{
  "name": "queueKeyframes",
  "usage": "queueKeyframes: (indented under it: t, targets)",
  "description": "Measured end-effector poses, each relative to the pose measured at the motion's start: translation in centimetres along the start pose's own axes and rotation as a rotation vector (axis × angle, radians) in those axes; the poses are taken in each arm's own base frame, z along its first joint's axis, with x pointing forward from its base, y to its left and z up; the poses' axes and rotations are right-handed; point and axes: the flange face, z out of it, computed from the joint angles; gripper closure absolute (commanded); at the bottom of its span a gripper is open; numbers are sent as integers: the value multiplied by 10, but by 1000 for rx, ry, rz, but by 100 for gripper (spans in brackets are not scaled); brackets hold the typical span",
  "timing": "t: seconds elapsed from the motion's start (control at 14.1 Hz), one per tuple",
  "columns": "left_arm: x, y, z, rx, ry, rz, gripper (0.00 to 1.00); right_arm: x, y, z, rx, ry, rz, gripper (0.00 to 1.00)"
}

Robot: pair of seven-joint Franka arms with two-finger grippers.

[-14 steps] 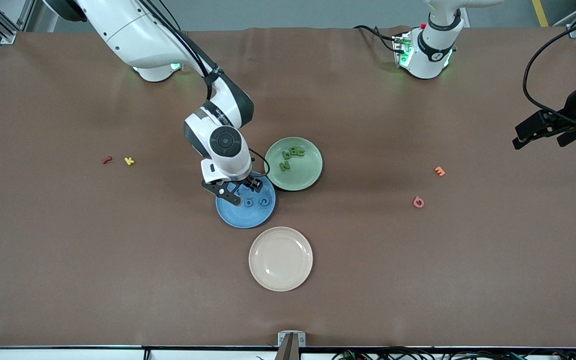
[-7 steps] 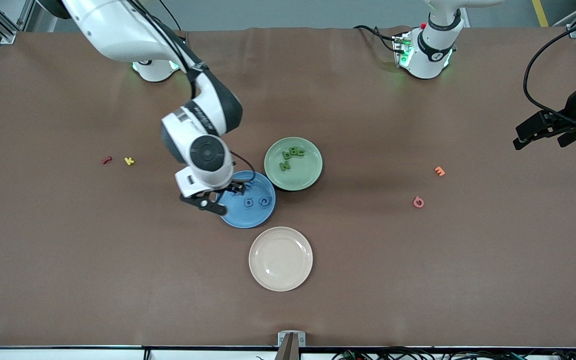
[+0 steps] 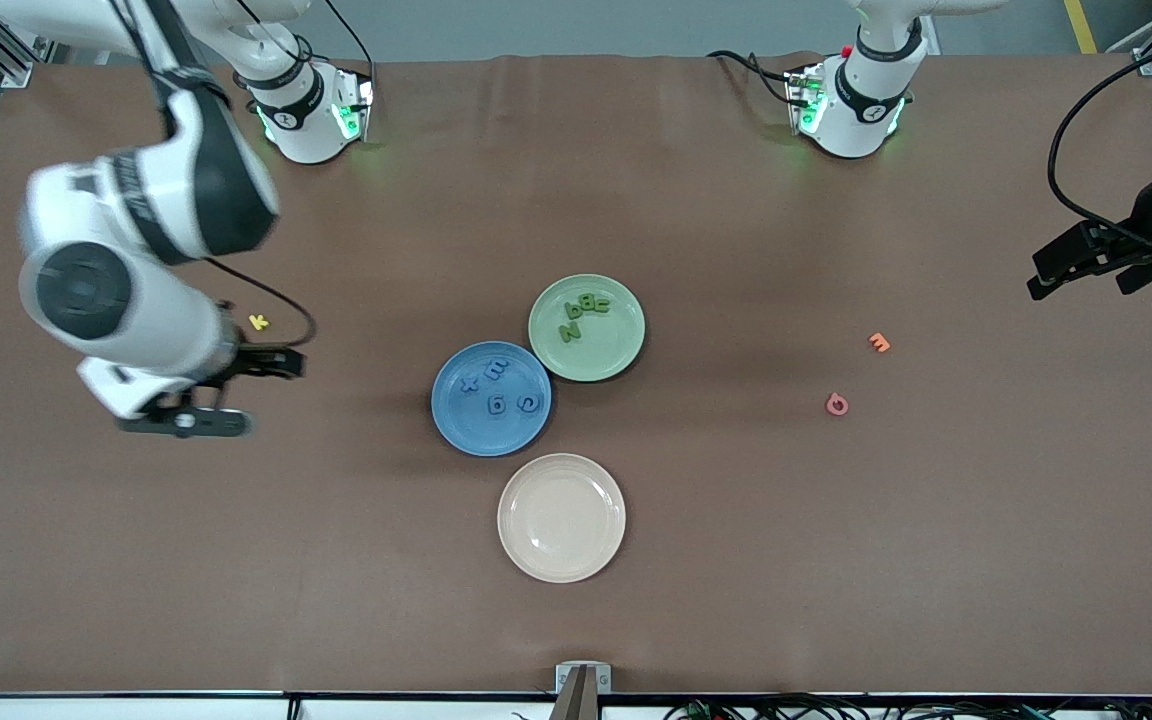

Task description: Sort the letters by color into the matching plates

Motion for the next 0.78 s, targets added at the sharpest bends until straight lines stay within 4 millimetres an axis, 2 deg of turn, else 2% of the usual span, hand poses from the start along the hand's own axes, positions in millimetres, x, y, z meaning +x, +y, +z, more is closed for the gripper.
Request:
queueKeyframes:
  t: [0.14,0.43,0.57,0.78]
  targets:
    - [0,0,0,0,0,0,0,-10,52,-17,1,-11,-18,0]
    - [-2,1,-3,0,1,1,0,-25,136,-47,29,-34,-15,0]
    - [-4,1,-6,0,2,2,0,-29,166,-57,62,-21,-2,0]
    - [-5,1,-8,0,4,2,0,-32,193,-55,134,-18,22,0]
